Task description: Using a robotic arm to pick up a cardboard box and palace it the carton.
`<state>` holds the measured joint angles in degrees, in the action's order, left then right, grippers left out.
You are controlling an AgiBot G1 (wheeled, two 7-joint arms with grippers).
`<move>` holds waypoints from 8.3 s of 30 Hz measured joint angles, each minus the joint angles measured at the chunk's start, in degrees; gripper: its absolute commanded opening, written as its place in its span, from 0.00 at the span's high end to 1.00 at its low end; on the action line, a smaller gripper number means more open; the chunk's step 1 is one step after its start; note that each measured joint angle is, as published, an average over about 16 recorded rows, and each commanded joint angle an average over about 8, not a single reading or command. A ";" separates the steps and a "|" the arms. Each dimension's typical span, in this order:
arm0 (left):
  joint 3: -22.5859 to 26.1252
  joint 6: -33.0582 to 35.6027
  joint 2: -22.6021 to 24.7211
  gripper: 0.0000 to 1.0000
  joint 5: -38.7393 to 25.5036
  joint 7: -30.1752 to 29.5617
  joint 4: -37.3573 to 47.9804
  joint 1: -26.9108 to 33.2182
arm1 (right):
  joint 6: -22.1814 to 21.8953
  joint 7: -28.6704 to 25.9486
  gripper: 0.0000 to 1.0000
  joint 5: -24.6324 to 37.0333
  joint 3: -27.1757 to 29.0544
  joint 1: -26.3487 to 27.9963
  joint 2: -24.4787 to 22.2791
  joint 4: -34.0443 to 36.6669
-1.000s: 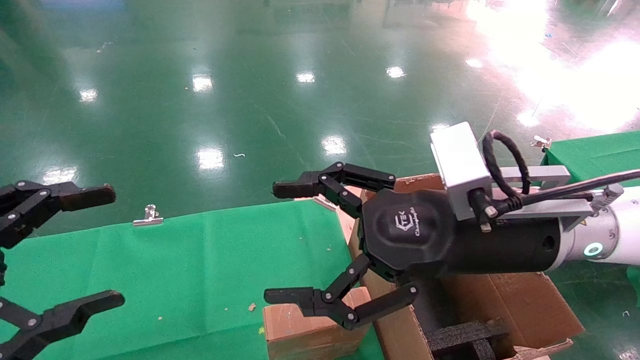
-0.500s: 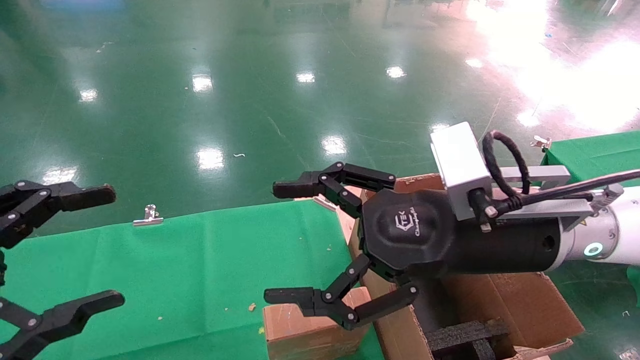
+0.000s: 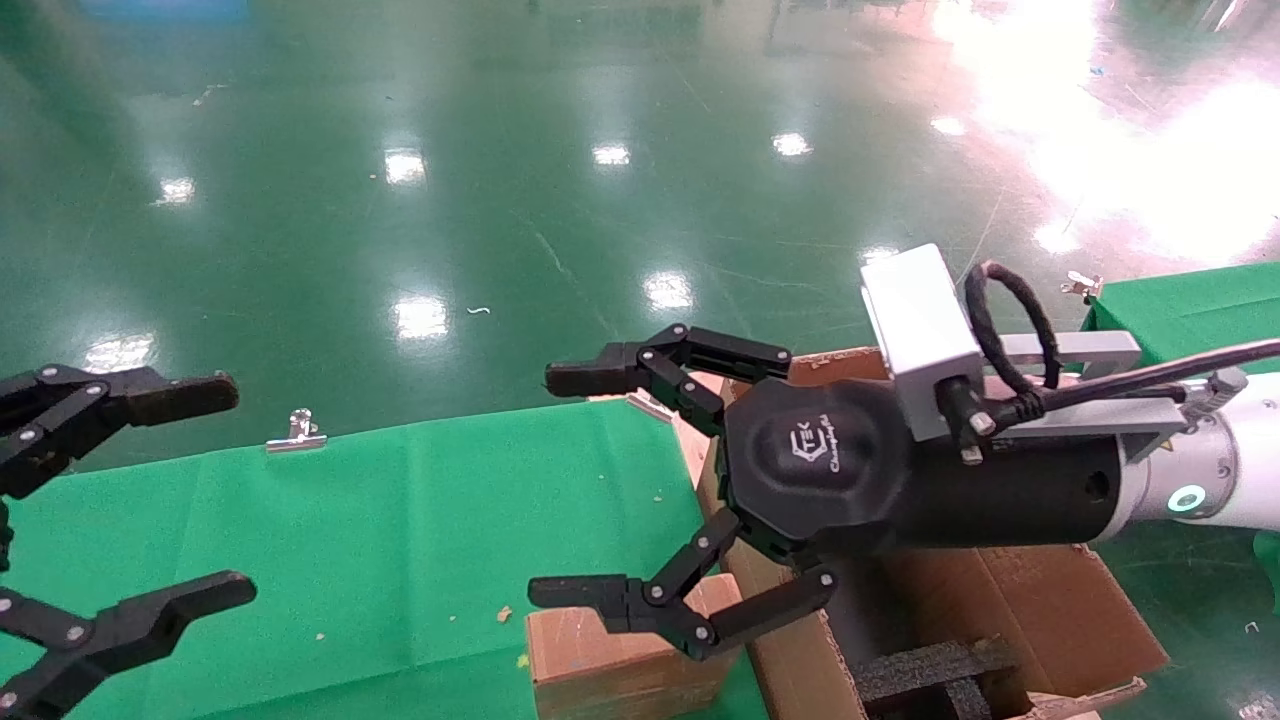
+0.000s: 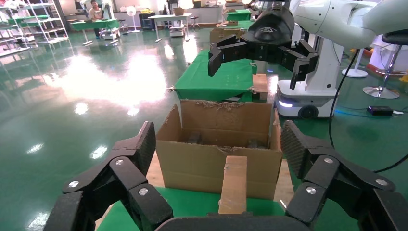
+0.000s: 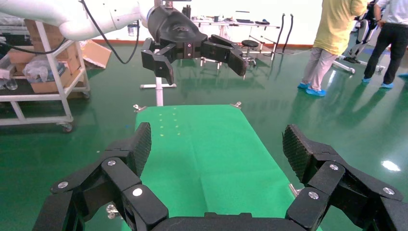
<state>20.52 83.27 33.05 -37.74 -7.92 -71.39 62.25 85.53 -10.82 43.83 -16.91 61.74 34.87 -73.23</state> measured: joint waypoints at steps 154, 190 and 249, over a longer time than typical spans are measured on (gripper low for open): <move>0.02 -0.02 -0.02 0.00 0.03 0.02 0.02 -0.01 | -8.90 -23.50 1.00 27.87 -71.49 65.13 -19.87 13.28; 0.03 -0.03 -0.02 0.00 0.04 0.02 0.02 -0.01 | -48.22 -66.07 1.00 40.34 -84.70 46.72 -28.01 -3.70; 0.04 -0.03 -0.02 0.00 0.04 0.03 0.02 0.00 | -60.70 -78.32 1.00 47.22 -91.29 28.92 -6.05 16.17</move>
<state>20.56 83.24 33.03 -37.70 -7.89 -71.37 62.25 24.82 -89.14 91.05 -108.20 90.66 28.82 -57.06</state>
